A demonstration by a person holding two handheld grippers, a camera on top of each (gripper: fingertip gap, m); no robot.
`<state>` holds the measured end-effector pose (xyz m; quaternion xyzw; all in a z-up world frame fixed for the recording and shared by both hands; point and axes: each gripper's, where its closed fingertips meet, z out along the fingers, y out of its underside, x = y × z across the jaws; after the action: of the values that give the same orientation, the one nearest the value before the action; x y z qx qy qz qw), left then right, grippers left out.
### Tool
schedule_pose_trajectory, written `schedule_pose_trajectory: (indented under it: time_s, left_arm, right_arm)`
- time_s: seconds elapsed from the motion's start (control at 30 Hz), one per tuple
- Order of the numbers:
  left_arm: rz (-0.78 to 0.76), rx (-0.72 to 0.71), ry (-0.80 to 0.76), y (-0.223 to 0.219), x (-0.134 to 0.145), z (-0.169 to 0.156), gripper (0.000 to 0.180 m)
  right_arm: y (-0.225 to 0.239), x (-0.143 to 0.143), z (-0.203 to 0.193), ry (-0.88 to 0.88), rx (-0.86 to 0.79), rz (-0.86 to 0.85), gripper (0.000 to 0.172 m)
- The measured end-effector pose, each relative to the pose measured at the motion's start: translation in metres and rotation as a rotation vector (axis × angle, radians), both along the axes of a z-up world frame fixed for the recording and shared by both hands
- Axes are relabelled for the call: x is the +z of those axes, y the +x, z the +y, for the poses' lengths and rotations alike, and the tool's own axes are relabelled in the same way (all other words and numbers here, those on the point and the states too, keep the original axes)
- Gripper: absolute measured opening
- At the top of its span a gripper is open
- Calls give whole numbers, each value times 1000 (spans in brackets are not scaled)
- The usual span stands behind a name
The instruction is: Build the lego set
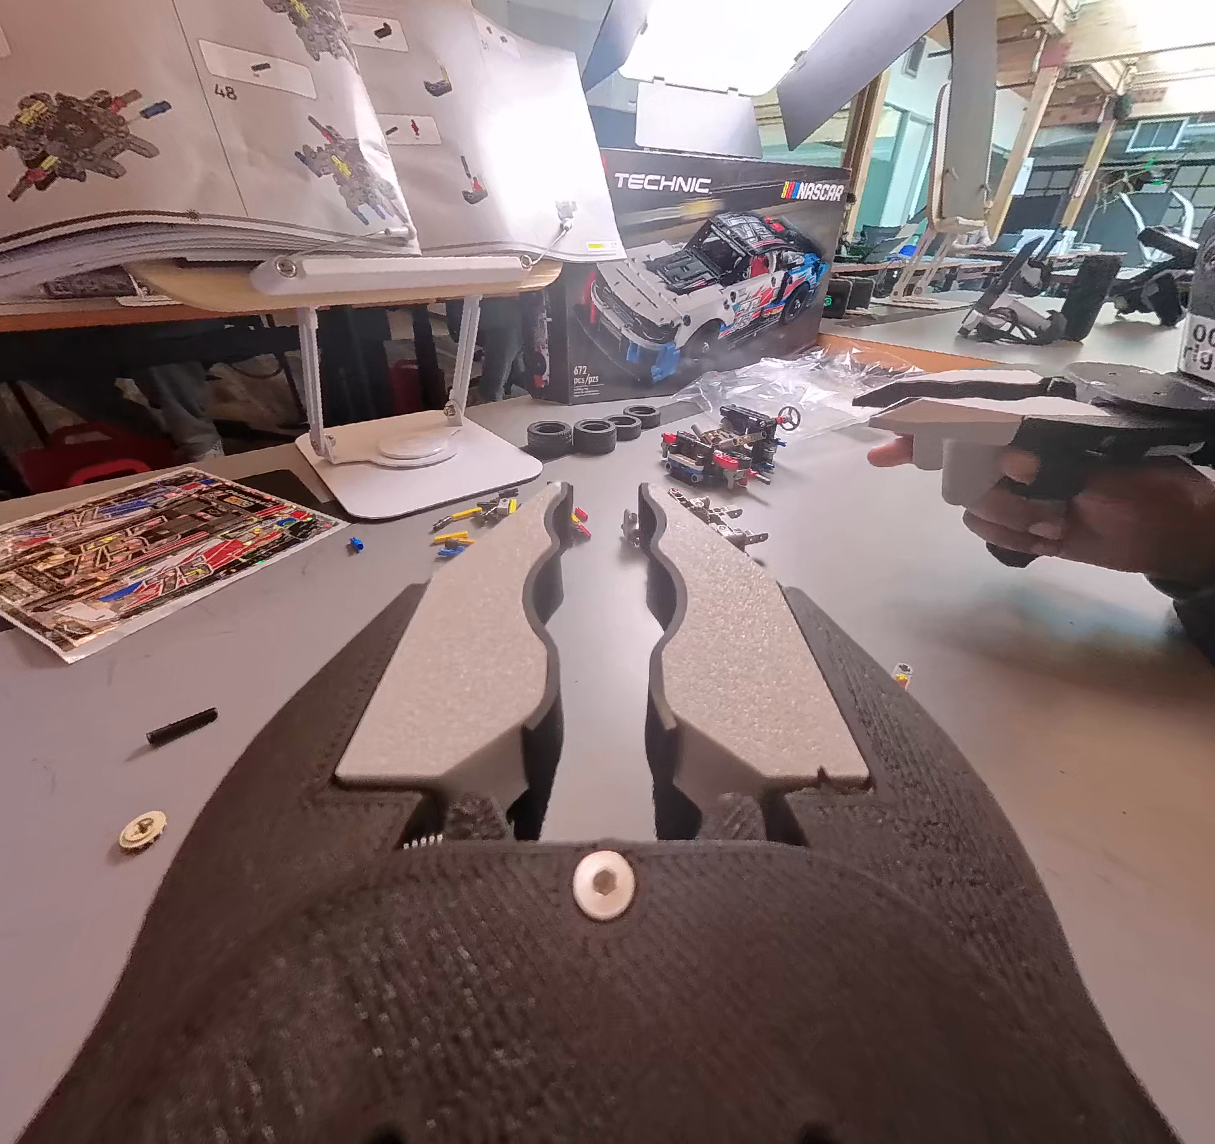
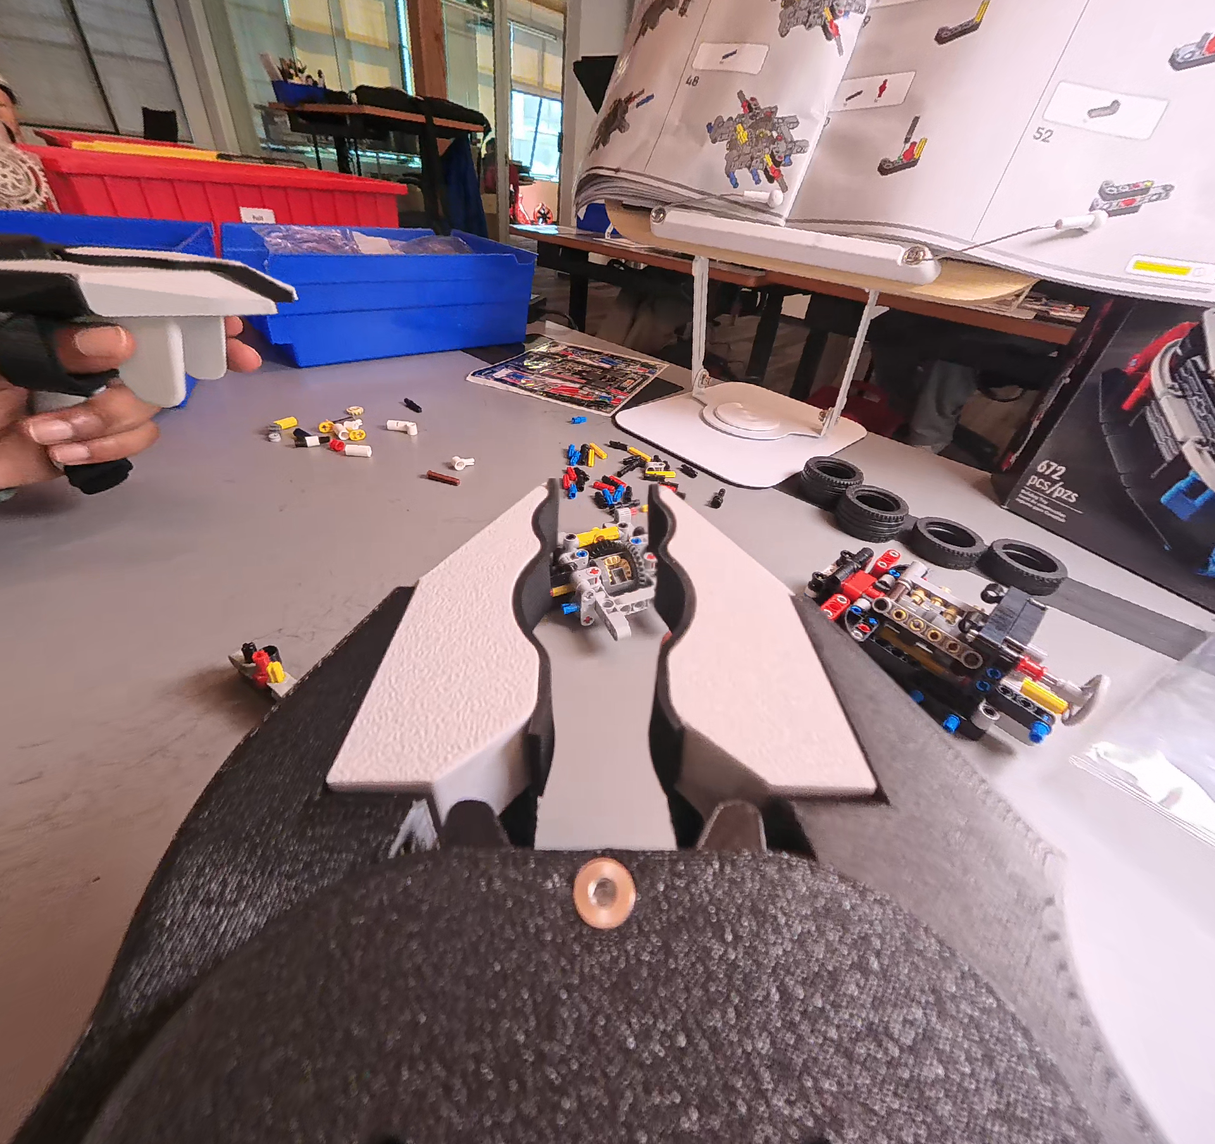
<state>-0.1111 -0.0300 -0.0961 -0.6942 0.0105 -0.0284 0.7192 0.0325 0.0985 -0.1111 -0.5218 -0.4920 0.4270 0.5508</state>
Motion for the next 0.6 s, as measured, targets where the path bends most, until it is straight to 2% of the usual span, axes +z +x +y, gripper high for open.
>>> schedule_pose_trajectory:
  time_s: [0.1,0.17,0.47,0.6]
  left_arm:
    - [14,12,-1,0,0,0,17]
    - [15,20,4,-2,1,-1,18]
    - [23,27,10,-1,3,0,19]
    - [44,37,12,-1,4,0,19]
  right_arm:
    - [0,-1,2,-15,-4,-10,35]
    - [0,-1,3,-20,-8,-4,35]
    - [-6,2,15,-54,-45,17,4]
    - [-14,21,31,-18,-76,57,0]
